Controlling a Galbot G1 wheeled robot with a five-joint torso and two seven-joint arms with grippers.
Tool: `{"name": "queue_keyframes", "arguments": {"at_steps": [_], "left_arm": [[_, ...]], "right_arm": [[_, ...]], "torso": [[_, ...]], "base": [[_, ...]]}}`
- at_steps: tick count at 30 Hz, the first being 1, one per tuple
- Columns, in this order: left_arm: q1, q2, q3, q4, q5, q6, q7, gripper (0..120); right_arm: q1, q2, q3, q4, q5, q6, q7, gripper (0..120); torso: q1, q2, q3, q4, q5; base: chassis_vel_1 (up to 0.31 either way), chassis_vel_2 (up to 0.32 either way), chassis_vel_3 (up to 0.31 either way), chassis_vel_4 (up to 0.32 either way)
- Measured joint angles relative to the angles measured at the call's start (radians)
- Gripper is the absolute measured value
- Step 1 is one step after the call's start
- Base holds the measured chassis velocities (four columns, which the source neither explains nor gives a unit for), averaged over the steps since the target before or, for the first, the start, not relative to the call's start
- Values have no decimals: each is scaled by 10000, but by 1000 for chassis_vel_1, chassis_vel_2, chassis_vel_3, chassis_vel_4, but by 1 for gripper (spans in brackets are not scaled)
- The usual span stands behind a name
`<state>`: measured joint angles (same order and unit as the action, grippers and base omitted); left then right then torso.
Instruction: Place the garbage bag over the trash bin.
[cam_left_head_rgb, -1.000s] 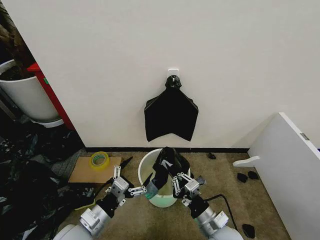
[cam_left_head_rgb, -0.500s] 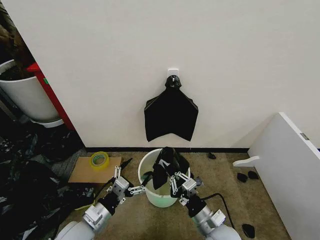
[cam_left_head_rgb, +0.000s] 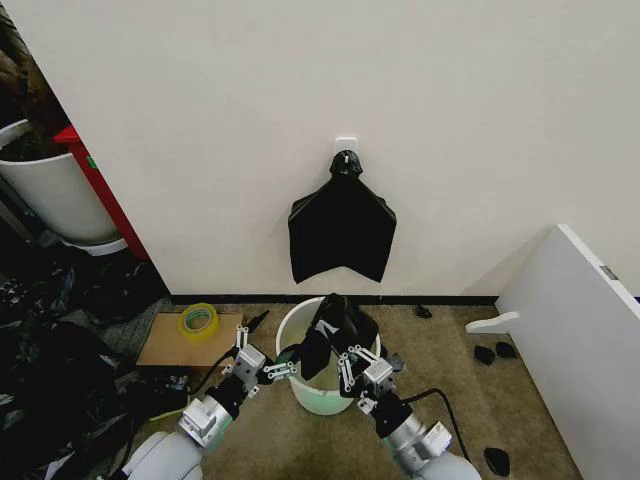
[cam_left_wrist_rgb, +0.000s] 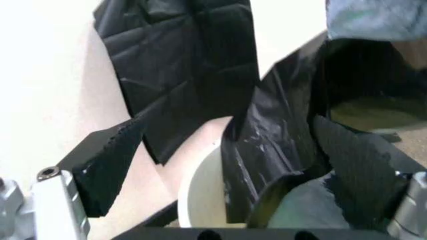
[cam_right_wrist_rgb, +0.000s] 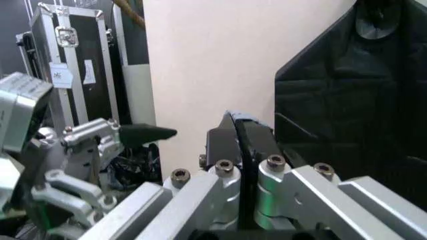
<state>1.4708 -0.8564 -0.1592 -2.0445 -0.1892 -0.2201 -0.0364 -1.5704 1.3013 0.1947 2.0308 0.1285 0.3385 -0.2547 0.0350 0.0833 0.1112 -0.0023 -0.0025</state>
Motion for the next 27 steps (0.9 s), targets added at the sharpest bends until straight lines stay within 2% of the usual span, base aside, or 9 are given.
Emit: {"name": "queue_keyframes", "arguments": {"at_steps": [7,13,16,20,22,23,24,26,27], "left_arm": [[-361,-124,567,223,120,106,-51,95],[-602,-249,782,316,68,164,-118,81],[-893,-325,1026,389,-31,207,-119,63],[-1062,-345,1163,458,-52,208,-117,48],[-1093,-347,1192,469,-56,208,-117,45],[-1153,-347,1260,483,-73,206,-115,36],[-1153,-347,1260,483,-73,206,-115,36],[-1248,-347,1342,514,-98,201,-113,25],[-1248,-347,1342,514,-98,201,-113,25]], "right_arm": [[-73,44,-40,80,34,3,-25,0],[-126,47,-36,110,47,9,-40,0],[-174,39,-17,138,50,10,-46,0],[-209,39,2,157,50,10,-47,0],[-216,39,8,161,50,10,-47,0],[-227,39,18,164,50,8,-47,0],[-227,39,18,164,50,8,-47,0],[-238,44,19,168,50,5,-47,0],[-238,44,19,168,50,5,-47,0]], "torso": [[0,0,-1,0,0],[0,0,-1,0,0],[0,0,-1,0,0],[0,0,-1,0,0],[0,0,-1,0,0],[0,0,-1,0,0],[0,0,-1,0,0],[0,0,-1,0,0],[0,0,-1,0,0]], "base": [[0,0,0,0],[0,0,0,0],[0,0,0,0],[0,0,0,0],[0,0,0,0],[0,0,0,0],[0,0,0,0],[0,0,0,0],[0,0,0,0]]}}
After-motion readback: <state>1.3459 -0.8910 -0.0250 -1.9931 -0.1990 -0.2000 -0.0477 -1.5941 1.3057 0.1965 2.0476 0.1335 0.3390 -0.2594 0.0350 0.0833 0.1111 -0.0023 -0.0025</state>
